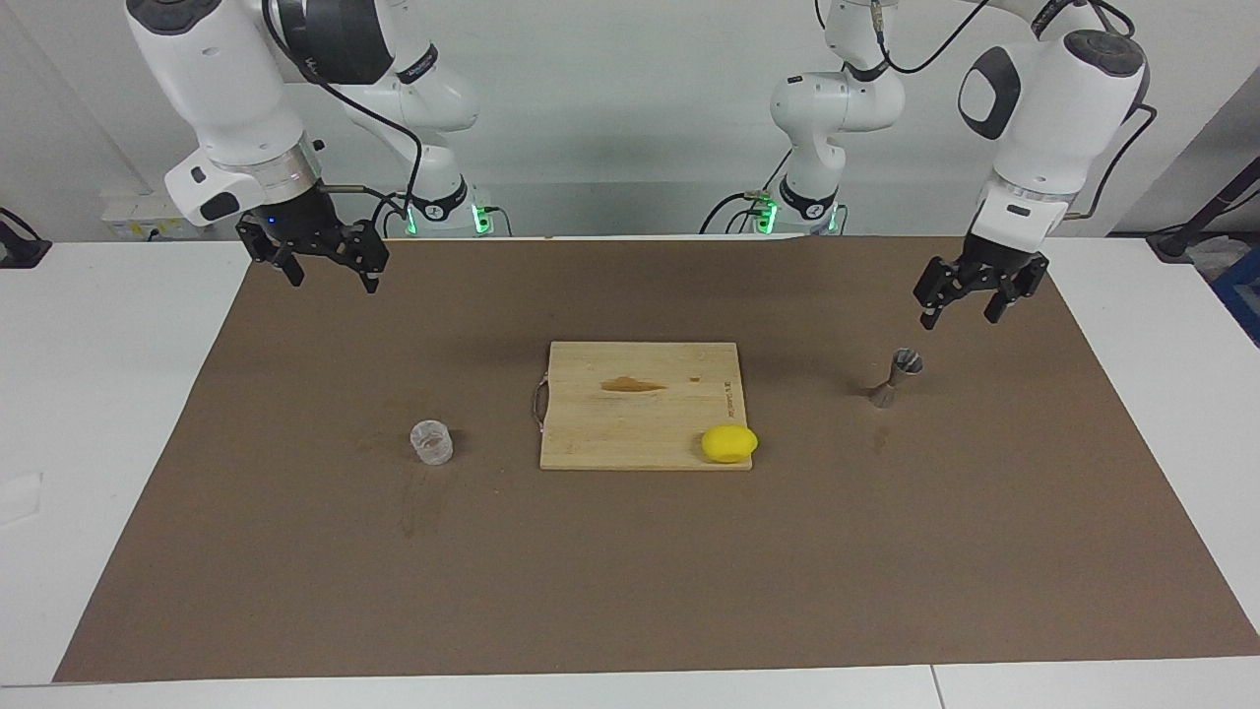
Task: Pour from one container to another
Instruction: 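Move the left gripper toward the small metal cup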
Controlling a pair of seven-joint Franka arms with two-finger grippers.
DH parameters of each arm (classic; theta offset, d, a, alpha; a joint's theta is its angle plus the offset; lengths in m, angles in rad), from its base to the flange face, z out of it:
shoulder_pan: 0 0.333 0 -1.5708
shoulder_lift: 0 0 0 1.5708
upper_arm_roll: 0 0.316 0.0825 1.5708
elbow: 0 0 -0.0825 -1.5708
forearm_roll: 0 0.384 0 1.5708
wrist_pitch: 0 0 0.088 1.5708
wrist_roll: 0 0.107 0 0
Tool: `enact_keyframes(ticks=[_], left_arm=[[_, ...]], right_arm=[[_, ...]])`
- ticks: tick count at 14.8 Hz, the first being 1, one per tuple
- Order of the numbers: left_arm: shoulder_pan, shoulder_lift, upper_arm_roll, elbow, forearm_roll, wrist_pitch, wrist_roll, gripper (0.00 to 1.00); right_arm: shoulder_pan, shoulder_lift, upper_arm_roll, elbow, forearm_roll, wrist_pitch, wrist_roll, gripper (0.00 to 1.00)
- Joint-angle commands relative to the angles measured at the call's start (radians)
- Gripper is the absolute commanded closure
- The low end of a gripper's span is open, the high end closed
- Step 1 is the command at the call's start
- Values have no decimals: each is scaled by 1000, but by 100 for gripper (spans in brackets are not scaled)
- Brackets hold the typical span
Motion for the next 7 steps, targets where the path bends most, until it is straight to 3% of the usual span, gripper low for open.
enact_keyframes(ticks=[1, 7], left_arm=[[-39, -39, -3, -32, 11, -37, 1, 0], [-79, -50, -8, -34, 11, -99, 1, 0]], right_arm=[[-11, -4, 6, -7, -8, -3, -7, 0], [-9, -4, 6, -7, -8, -3, -7, 0]])
